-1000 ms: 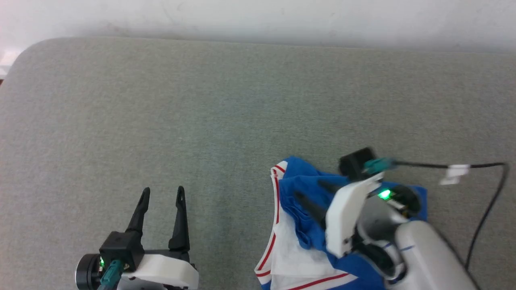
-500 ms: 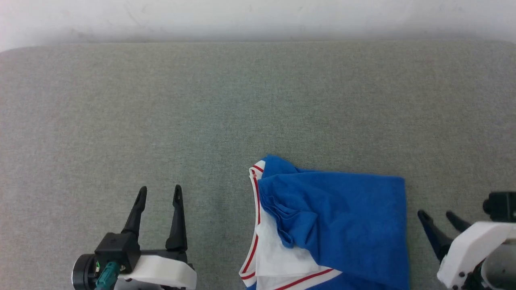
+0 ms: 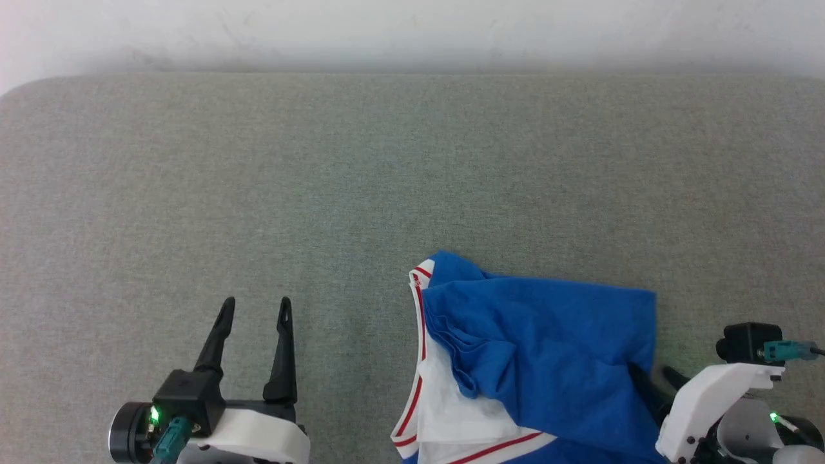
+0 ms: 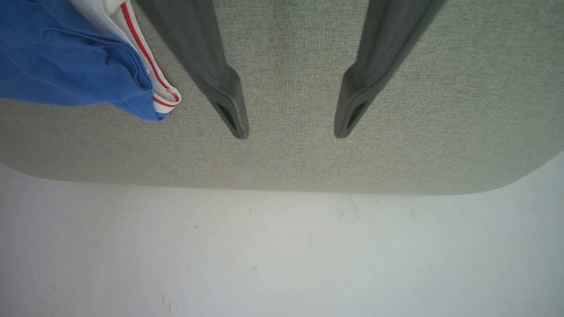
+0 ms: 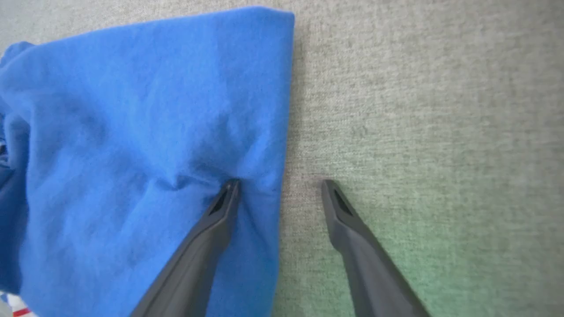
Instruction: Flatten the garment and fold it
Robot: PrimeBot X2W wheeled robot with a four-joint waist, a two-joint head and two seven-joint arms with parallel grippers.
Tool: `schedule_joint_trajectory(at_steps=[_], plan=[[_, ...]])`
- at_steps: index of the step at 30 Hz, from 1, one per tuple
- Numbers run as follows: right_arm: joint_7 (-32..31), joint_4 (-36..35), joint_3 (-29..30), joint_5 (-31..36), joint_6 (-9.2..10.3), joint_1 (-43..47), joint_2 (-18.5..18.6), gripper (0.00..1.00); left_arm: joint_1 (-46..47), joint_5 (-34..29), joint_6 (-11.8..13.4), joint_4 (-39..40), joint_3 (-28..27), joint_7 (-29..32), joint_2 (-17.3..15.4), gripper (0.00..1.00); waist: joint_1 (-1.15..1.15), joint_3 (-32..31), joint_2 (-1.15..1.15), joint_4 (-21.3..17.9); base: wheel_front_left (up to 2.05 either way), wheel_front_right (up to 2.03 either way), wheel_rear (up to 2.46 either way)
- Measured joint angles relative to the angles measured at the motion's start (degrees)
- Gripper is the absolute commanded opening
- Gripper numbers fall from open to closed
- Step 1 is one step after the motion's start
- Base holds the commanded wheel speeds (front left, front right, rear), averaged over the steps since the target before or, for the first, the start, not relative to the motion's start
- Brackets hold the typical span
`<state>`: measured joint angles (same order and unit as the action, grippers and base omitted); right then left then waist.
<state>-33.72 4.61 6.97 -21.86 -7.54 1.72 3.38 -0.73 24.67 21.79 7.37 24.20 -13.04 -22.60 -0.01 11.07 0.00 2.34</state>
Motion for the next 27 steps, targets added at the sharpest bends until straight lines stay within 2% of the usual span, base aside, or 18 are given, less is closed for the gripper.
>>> schedule_joint_trajectory(at_steps=[1, 8, 18, 22, 27], plan=[[0.65, 1.08, -0.09, -0.08, 0.01, -0.63, 0.07, 0.00, 0.00, 0.00, 0.00, 0.07, 0.07, 0.13, -0.13, 1.00, 0.00, -0.09, 0.00, 0.15, 0.00, 0.00, 0.00], [3.61, 4.32, -1.24, -0.37, 0.01, -2.79, 0.00, 0.00, -0.01, 0.00, 0.10, 0.65, 0.35, 0.43, -0.33, 1.00, 0.01, -0.93, 0.00, 0.14, 0.00, 0.00, 0.00], [2.08, 0.46, -1.53, 1.08, 0.01, -4.03, -0.25, 0.00, 0.01, 0.00, 0.74, 1.65, -0.07, 0.42, -0.71, 1.00, 0.01, -1.21, 0.00, -2.28, 0.00, 0.00, 0.00], [0.86, -0.74, -1.72, 2.36, 0.00, -7.40, 2.02, 0.00, 0.47, -0.20, 0.96, 2.14, -0.11, 0.44, -1.10, 1.00, 0.01, -0.76, 0.00, -3.71, 0.00, 0.00, 0.00], [-1.41, -0.78, -2.86, 3.07, 0.00, -12.19, 7.33, 0.00, 2.04, -1.14, 1.11, 2.91, -0.25, 1.15, -1.69, 1.00, 0.01, 0.36, 0.00, -5.96, 0.00, 0.00, 0.00]])
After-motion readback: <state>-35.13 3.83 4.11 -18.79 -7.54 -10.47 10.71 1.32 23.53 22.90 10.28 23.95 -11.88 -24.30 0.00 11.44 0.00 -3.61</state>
